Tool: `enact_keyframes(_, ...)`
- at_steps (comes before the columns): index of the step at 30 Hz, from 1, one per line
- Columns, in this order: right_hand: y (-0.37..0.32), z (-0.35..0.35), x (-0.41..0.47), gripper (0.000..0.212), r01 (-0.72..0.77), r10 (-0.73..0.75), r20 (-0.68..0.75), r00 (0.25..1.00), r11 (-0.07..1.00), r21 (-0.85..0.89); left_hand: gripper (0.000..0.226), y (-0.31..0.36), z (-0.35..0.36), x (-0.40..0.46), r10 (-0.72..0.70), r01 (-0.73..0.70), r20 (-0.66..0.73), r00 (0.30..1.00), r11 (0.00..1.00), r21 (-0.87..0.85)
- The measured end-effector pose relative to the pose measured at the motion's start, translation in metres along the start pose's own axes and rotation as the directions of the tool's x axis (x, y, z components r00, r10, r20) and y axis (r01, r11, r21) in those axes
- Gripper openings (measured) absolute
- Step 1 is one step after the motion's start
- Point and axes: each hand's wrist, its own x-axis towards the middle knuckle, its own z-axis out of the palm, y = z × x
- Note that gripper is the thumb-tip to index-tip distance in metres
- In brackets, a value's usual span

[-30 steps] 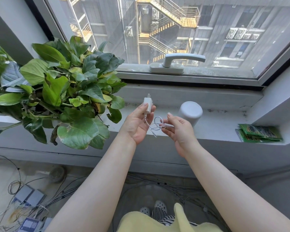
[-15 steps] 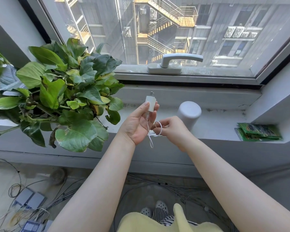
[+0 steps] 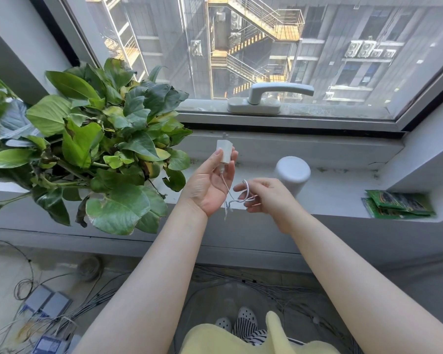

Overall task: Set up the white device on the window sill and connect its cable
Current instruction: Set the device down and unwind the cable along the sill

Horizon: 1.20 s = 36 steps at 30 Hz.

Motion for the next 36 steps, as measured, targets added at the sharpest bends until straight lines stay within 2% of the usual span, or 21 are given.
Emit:
enact_keyframes(2,0.000,0.001,-0.001,0.033,-0.171,0.149,0.110,0.983,0.958,0.229,0.026,-0.001,0.004,0.000,-0.001,0.001,0.029,1.000,1.000,-0.027)
enact_keyframes(5,0.000,0.005,-0.004,0.037,-0.339,0.279,0.272,0.921,0.917,0.210,0.035,-0.003,0.007,0.001,-0.005,0.007,0.057,0.998,0.999,-0.045)
enact_keyframes(9,-0.002,0.008,-0.006,0.034,-0.469,0.298,0.481,0.824,0.836,0.285,0.045,-0.005,0.008,0.001,-0.022,0.027,0.081,0.996,0.997,-0.065)
enact_keyframes(12,-0.002,0.012,-0.005,0.043,-0.482,0.270,0.488,0.830,0.788,0.383,0.044,-0.005,0.007,0.002,-0.028,0.033,0.086,0.996,0.998,-0.054)
enact_keyframes(14,0.000,0.013,-0.001,0.043,-0.390,0.249,0.336,0.909,0.793,0.468,0.048,-0.003,0.004,0.001,-0.059,0.063,0.102,0.993,0.997,-0.039)
enact_keyframes(16,0.000,0.009,0.003,0.032,-0.201,0.172,0.103,0.980,0.846,0.494,0.055,0.001,-0.003,0.000,-0.120,0.122,0.115,0.986,0.992,-0.017)
enact_keyframes(18,-0.004,0.001,0.005,0.020,0.001,0.030,-0.061,0.998,0.888,0.459,0.048,0.006,-0.011,-0.001,-0.182,0.183,0.115,0.977,0.983,0.002)
enact_keyframes(20,-0.009,-0.008,0.006,0.018,0.172,-0.107,-0.181,0.978,0.903,0.394,0.037,0.009,-0.017,-0.003,-0.192,0.189,0.065,0.979,0.981,0.044)
enact_keyframes(23,-0.018,-0.017,0.005,0.018,0.391,-0.274,-0.354,0.894,0.863,0.321,0.025,0.010,-0.022,-0.002,-0.063,0.071,-0.078,0.995,0.992,0.106)
enact_keyframes(25,-0.023,-0.022,0.004,0.020,0.482,-0.324,-0.433,0.841,0.813,0.326,0.018,0.010,-0.024,0.000,0.012,0.005,-0.147,0.989,0.994,0.112)
enact_keyframes(28,-0.030,-0.027,0.001,0.021,0.557,-0.359,-0.486,0.797,0.749,0.359,0.020,0.009,-0.027,0.004,0.088,-0.061,-0.256,0.963,0.992,0.112)
enact_keyframes(31,-0.033,-0.031,-0.001,0.021,0.576,-0.405,-0.461,0.789,0.750,0.327,0.015,0.009,-0.029,0.008,0.195,-0.154,-0.377,0.905,0.979,0.137)
enact_keyframes(34,-0.028,-0.029,0.003,0.021,0.534,-0.465,-0.301,0.833,0.818,0.214,0.027,0.006,-0.028,0.012,0.297,-0.207,-0.410,0.863,0.946,0.250)
enact_keyframes(36,-0.023,-0.024,0.004,0.021,0.503,-0.485,-0.180,0.856,0.861,0.073,0.023,0.003,-0.024,0.015,0.335,-0.229,-0.376,0.864,0.927,0.298)
